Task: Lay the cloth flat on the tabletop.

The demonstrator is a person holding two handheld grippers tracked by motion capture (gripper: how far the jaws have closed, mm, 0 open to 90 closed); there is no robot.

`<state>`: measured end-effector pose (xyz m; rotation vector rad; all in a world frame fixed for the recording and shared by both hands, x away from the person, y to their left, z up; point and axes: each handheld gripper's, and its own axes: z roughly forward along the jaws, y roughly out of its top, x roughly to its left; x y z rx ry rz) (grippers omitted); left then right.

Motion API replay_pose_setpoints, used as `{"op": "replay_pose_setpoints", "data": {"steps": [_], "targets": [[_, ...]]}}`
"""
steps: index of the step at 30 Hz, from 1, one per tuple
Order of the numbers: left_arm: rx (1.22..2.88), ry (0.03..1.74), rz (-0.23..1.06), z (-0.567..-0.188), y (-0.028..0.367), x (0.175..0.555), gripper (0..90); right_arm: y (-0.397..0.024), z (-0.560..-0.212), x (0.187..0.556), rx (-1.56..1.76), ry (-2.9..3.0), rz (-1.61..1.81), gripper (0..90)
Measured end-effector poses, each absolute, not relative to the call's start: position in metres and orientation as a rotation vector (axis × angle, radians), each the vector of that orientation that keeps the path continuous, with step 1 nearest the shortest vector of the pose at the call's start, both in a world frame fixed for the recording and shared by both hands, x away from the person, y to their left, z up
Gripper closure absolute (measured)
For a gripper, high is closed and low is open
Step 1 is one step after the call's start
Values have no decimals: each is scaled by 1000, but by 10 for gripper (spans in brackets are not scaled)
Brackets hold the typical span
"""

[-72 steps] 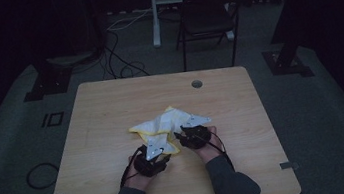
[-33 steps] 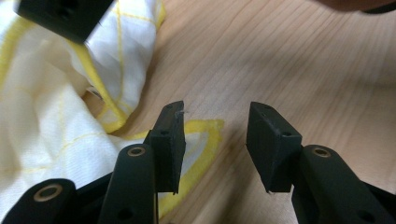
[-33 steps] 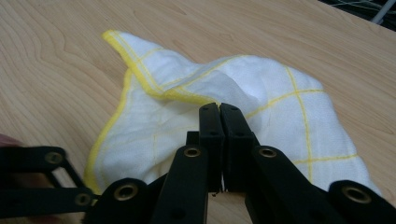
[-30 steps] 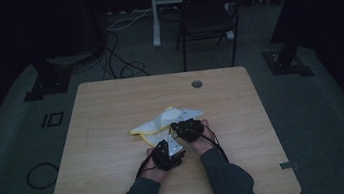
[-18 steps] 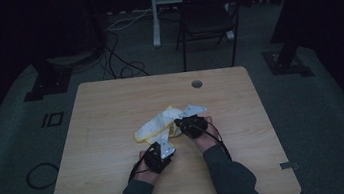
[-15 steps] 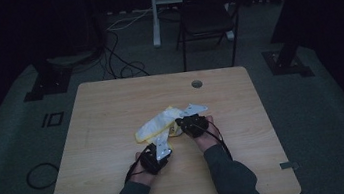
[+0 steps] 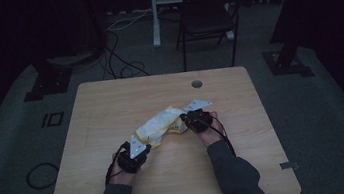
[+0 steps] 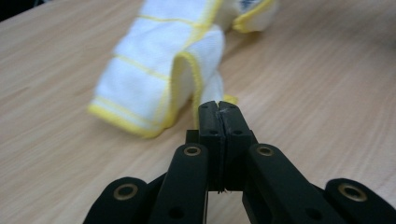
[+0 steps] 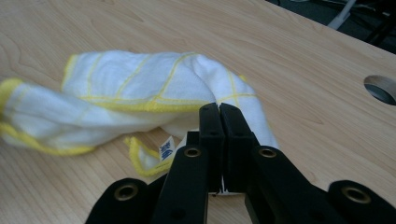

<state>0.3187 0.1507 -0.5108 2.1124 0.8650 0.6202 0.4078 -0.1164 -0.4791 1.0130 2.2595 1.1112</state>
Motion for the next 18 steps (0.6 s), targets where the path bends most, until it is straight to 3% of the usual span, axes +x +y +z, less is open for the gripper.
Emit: {"op": "replay_pose_setpoints", "data": {"steps": [15,18], "targets": [[2015,964,601,-500,187,327,898,-138,-480,411,1118,2240,1125,900],[2008,960,602,-498,186,327,899,-129,-486,406,1090,2272,1152,835]]}}
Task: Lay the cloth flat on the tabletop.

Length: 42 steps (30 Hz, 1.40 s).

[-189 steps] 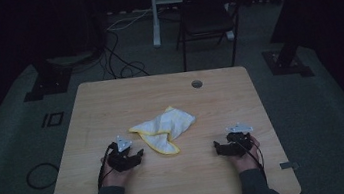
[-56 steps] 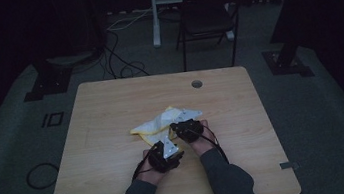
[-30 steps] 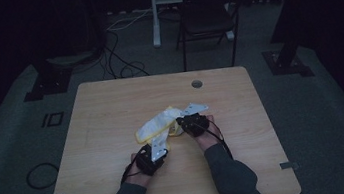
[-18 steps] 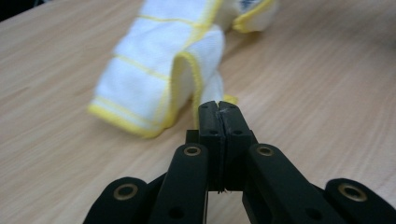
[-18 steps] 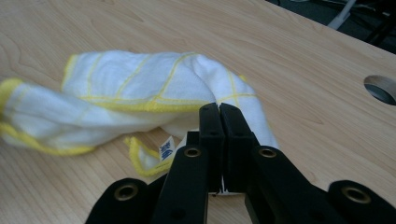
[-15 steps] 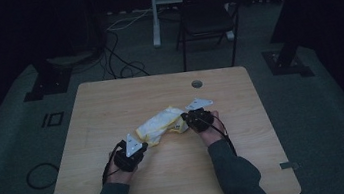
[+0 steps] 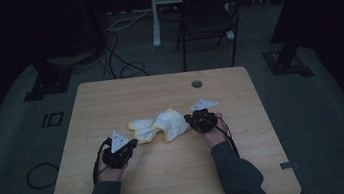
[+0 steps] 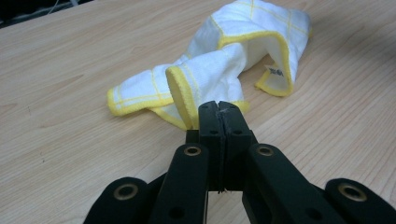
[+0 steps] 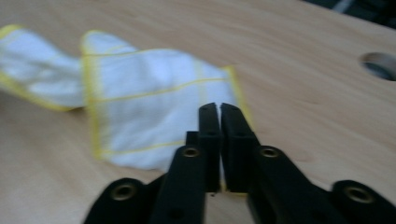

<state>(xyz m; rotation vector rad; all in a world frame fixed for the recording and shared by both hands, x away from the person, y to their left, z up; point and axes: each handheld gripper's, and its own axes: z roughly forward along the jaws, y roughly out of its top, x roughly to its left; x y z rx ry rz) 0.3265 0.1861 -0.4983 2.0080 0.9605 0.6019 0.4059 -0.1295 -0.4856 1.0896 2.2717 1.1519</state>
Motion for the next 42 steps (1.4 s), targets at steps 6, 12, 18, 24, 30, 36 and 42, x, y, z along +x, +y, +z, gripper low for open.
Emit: {"op": "replay_pose_setpoints", "data": {"steps": [6,12,18,24,30,36,42], "targets": [[1999,944,611,-493,183,326,898,-101,-496,391,987,2341,1169,603],[1983,936,614,-489,182,325,898,-70,-506,383,919,2374,1105,389],[1962,931,616,-484,182,323,899,-54,-514,386,944,2341,1047,454],[1937,950,623,-481,191,322,899,-71,-509,396,1022,2298,1062,888],[1900,996,616,-481,205,323,899,-101,-491,403,1074,2216,1084,900],[1890,1009,606,-482,208,323,899,-101,-487,396,1034,2243,1111,725],[1889,1000,608,-480,207,323,899,-76,-499,389,986,2306,1152,556]]}}
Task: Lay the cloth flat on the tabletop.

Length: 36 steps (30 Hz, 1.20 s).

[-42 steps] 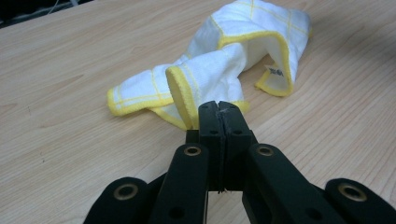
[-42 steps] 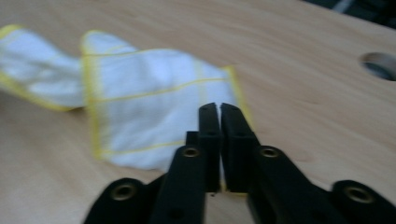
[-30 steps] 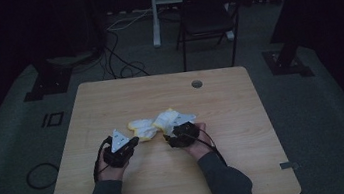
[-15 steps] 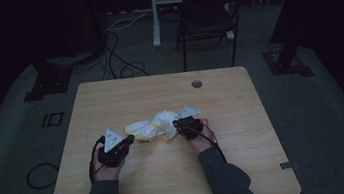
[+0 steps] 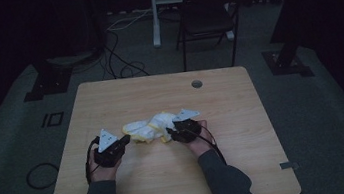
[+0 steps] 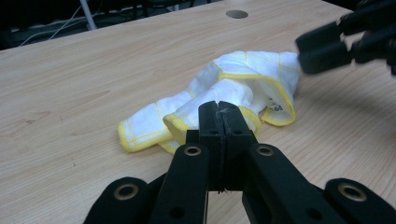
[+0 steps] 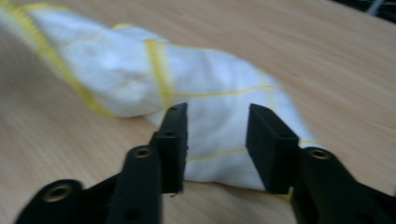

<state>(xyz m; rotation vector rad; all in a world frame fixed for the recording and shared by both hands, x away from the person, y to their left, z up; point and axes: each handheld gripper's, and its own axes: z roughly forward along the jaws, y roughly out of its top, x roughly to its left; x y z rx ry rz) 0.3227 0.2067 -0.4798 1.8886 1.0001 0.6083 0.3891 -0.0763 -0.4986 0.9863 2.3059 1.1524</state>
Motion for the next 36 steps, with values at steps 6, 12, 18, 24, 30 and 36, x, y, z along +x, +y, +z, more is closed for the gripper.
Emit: {"op": "replay_pose_setpoints", "data": {"steps": [6,12,18,24,30,36], "targets": [[1878,1002,604,-479,206,323,899,-54,-507,385,907,2378,1116,460],[1876,1010,603,-481,208,323,899,-55,-511,393,940,2369,1027,881],[1864,1040,593,-485,216,323,899,-81,-497,402,1011,2298,1057,891],[1844,1074,582,-487,228,324,899,-109,-481,411,1058,2242,1063,892],[1832,1114,585,-488,239,325,899,-134,-471,417,1122,2191,1049,895],[1829,1187,564,-498,252,330,899,-157,-475,420,1177,2175,1016,896]]}}
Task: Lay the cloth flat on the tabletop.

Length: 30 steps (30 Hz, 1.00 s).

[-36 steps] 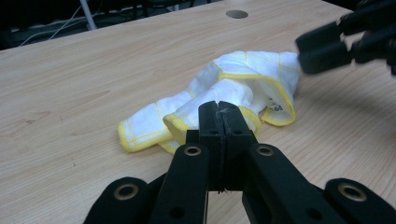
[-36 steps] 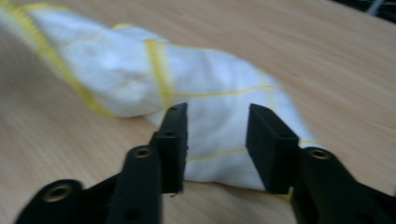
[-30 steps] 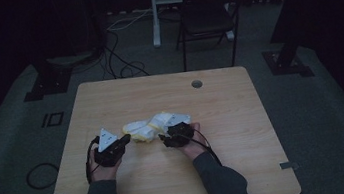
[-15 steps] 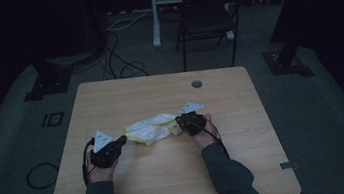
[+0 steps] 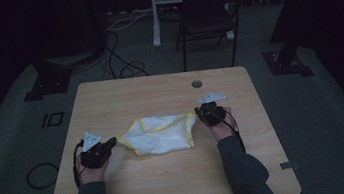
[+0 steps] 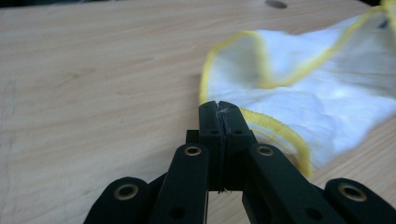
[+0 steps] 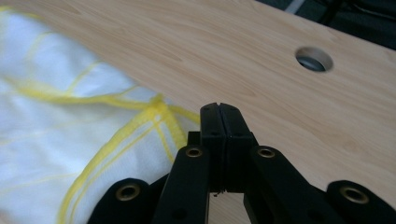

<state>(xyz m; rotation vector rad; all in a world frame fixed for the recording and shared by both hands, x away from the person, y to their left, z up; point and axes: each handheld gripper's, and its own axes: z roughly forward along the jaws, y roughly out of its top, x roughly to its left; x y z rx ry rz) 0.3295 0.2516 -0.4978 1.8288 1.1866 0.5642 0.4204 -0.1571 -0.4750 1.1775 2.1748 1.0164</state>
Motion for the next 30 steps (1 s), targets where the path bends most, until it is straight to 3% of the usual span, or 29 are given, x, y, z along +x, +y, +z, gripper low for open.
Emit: {"op": "replay_pose_setpoints", "data": {"steps": [12,16,21,30], "targets": [[1859,1243,551,-507,251,337,891,-175,-492,425,1242,2178,971,891],[1885,1234,569,-507,246,337,819,-173,-491,423,1227,2165,966,707],[1904,1209,566,-506,238,339,799,-169,-483,413,1172,2159,994,635],[1985,1134,534,-511,210,354,823,-163,-504,392,1149,2228,980,705]]}}
